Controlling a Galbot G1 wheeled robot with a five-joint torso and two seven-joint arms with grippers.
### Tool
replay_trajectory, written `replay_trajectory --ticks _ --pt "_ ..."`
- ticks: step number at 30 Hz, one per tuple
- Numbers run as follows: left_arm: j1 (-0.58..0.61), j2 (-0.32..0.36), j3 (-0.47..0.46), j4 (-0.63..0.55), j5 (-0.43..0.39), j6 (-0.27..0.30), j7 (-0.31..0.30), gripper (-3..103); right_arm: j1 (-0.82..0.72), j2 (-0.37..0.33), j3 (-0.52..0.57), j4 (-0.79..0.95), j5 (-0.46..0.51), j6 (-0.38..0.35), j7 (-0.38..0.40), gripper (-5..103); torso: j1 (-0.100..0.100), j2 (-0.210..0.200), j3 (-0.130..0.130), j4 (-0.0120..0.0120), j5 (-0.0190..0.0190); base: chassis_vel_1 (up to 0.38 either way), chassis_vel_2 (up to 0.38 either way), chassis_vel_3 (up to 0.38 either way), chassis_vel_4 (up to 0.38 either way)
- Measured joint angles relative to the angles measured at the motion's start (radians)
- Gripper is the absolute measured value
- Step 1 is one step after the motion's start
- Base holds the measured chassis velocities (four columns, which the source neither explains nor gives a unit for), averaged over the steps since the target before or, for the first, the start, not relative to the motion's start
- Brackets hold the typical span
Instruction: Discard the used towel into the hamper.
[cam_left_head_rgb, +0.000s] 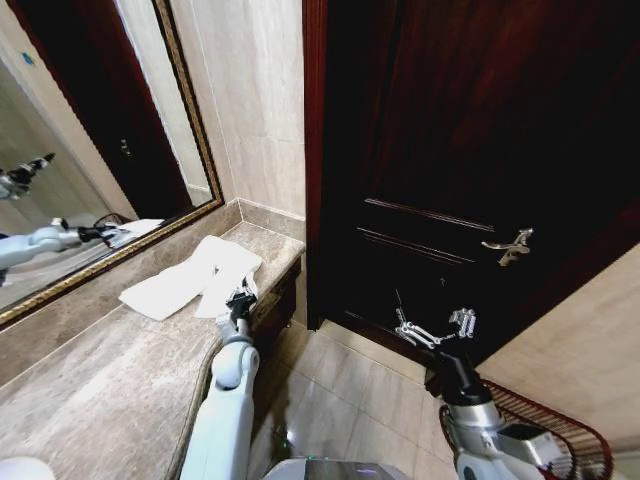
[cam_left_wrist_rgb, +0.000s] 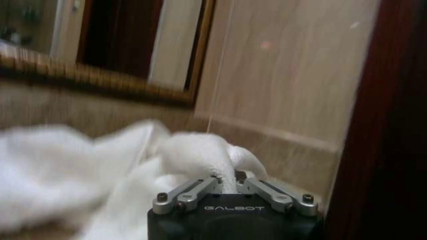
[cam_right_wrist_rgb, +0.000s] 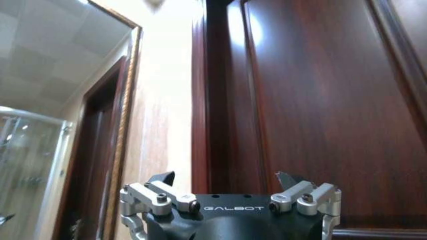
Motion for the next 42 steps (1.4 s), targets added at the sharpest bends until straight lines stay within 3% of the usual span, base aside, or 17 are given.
replay_trajectory --ticks 2,5,10,13,20,27,42 --pt "0.029 0.0 -0.007 -0.048 0.009 -0.013 0.021 3 0.003 0.004 -0.005 0.003 0.0 0.0 0.014 100 0.0 0.0 0.0 -0.0002 0.0 0.0 0.0 0.0 0.0" --pt "0.103 0.0 -0.023 -0.157 0.07 -0.09 0.043 3 0.011 0.013 -0.009 0.001 -0.004 0.005 0.024 100 0.0 0.0 0.0 -0.0001 -0.0002 0.0 0.0 0.0 0.0" --pt "0.194 0.0 -0.011 -0.281 0.099 -0.116 0.06 3 0.023 0.021 -0.019 0.001 -0.013 0.009 0.05 100 0.0 0.0 0.0 -0.0002 0.0 0.0 0.0 0.0 0.0" --pt "0.32 0.001 0.019 -0.416 0.13 -0.13 0.084 3 0.021 0.03 -0.026 0.035 -0.091 -0.003 0.155 100 0.0 0.0 0.0 -0.0001 0.0 0.0 0.0 0.0 0.0" --pt "0.42 0.001 0.03 -0.526 0.192 -0.148 0.095 3 0.025 0.026 -0.02 0.065 -0.122 -0.028 0.204 100 0.0 0.0 0.0 -0.0001 0.0 0.0 0.0 0.0 0.0" --pt "0.505 0.001 0.033 -0.54 0.243 -0.152 0.121 3 0.029 0.039 -0.046 0.066 -0.109 -0.077 0.196 100 0.0 0.0 0.0 -0.0001 -0.0001 0.0 0.0 0.0 0.0" --pt "0.5 0.001 0.018 -0.533 0.253 -0.203 0.15 3 0.011 0.03 -0.029 0.065 -0.089 -0.045 0.192 100 0.0 0.0 0.0 -0.0002 -0.0001 -0.011 -0.009 -0.013 -0.011"
